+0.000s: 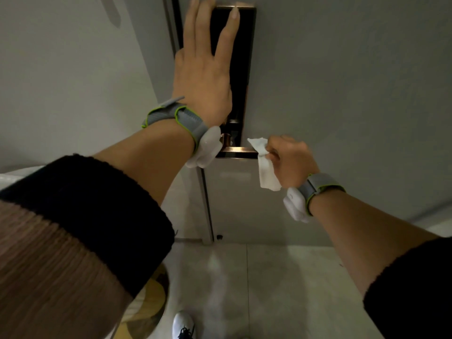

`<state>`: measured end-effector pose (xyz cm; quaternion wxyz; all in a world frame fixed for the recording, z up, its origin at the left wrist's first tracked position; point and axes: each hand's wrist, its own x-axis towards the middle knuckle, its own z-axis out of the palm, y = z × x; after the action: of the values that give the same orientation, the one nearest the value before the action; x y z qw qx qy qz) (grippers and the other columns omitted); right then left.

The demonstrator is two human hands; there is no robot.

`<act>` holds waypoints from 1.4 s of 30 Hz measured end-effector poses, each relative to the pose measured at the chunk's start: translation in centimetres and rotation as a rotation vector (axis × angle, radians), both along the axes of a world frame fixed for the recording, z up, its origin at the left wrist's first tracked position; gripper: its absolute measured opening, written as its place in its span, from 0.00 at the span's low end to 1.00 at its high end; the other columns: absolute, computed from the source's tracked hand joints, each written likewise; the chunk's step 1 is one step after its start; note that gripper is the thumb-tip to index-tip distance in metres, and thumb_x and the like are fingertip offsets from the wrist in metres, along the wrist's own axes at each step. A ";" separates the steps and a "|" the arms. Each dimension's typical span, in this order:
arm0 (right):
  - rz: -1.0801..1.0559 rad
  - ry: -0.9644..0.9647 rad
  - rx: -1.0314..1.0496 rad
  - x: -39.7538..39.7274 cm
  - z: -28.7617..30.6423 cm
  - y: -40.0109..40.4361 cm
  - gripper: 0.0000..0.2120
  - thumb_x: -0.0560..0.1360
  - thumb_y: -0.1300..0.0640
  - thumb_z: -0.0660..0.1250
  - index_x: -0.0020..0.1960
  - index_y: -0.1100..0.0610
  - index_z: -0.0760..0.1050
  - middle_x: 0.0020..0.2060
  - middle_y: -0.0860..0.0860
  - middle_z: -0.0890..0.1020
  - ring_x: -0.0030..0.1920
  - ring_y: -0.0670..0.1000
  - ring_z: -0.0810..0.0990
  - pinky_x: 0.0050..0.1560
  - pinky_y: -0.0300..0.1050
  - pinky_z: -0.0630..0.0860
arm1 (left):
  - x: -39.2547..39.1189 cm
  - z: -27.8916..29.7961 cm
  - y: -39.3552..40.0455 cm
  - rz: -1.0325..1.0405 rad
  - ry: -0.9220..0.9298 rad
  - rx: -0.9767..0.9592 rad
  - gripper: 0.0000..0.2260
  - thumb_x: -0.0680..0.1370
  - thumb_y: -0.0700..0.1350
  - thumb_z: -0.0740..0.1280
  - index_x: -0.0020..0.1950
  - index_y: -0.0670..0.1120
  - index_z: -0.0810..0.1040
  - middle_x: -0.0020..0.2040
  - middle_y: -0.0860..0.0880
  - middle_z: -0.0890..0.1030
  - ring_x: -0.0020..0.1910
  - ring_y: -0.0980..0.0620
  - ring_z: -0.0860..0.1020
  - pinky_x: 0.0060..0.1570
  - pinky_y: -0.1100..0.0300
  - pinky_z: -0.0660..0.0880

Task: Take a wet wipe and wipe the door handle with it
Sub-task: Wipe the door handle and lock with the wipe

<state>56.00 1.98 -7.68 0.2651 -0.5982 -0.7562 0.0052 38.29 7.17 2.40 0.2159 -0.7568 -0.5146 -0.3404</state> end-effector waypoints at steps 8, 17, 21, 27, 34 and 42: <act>-0.107 0.044 -0.085 0.3 0.5 -0.5 0.09 0.72 0.61 0.58 0.46 0.62 0.76 0.40 0.64 0.81 0.40 0.66 0.78 0.37 0.51 0.75 | -0.3 0.3 -0.4 -0.031 -0.009 -0.044 0.38 0.66 0.35 0.67 0.75 0.45 0.58 0.75 0.35 0.58 0.75 0.34 0.55 0.55 0.45 0.73; -0.378 0.241 -0.428 0.1 0.8 -0.2 0.08 0.75 0.58 0.59 0.53 0.55 0.72 0.49 0.60 0.81 0.43 0.59 0.75 0.41 0.44 0.68 | -0.3 0.3 -0.4 -0.032 -0.019 -0.043 0.37 0.67 0.35 0.67 0.75 0.45 0.59 0.75 0.36 0.58 0.75 0.34 0.55 0.53 0.46 0.74; -0.392 0.445 -0.545 -0.8 0.8 0.2 0.12 0.75 0.59 0.60 0.56 0.59 0.75 0.50 0.58 0.82 0.52 0.59 0.79 0.46 0.43 0.73 | -0.4 0.3 -0.3 -0.040 0.002 -0.049 0.37 0.67 0.36 0.66 0.75 0.44 0.58 0.75 0.35 0.58 0.75 0.33 0.54 0.51 0.46 0.74; -0.483 1.155 -0.732 -3.4 0.2 -0.3 0.16 0.75 0.65 0.61 0.61 0.72 0.70 0.60 0.67 0.77 0.59 0.64 0.77 0.63 0.58 0.74 | -0.5 0.3 -0.1 -0.052 0.016 -0.048 0.38 0.66 0.38 0.65 0.75 0.43 0.58 0.75 0.34 0.58 0.74 0.33 0.55 0.50 0.46 0.74; -0.536 1.760 -0.776 -4.4 1.7 -0.3 0.11 0.77 0.69 0.57 0.57 0.65 0.72 0.47 0.59 0.79 0.47 0.54 0.79 0.55 0.46 0.75 | -0.5 0.3 0.1 -0.063 0.014 -0.047 0.37 0.66 0.40 0.66 0.75 0.43 0.59 0.74 0.34 0.59 0.74 0.32 0.55 0.51 0.45 0.74; -0.559 1.857 -0.770 -5.3 2.1 0.2 0.17 0.78 0.70 0.53 0.66 0.66 0.66 0.67 0.60 0.73 0.65 0.58 0.74 0.49 0.38 0.80 | -0.7 0.2 0.0 -0.081 0.004 -0.034 0.37 0.67 0.40 0.66 0.75 0.44 0.59 0.74 0.34 0.59 0.74 0.33 0.55 0.52 0.46 0.73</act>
<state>50.67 2.22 -5.55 0.5252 -0.5568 -0.0365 0.6425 37.57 7.22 2.62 0.1899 -0.7814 -0.4888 -0.3383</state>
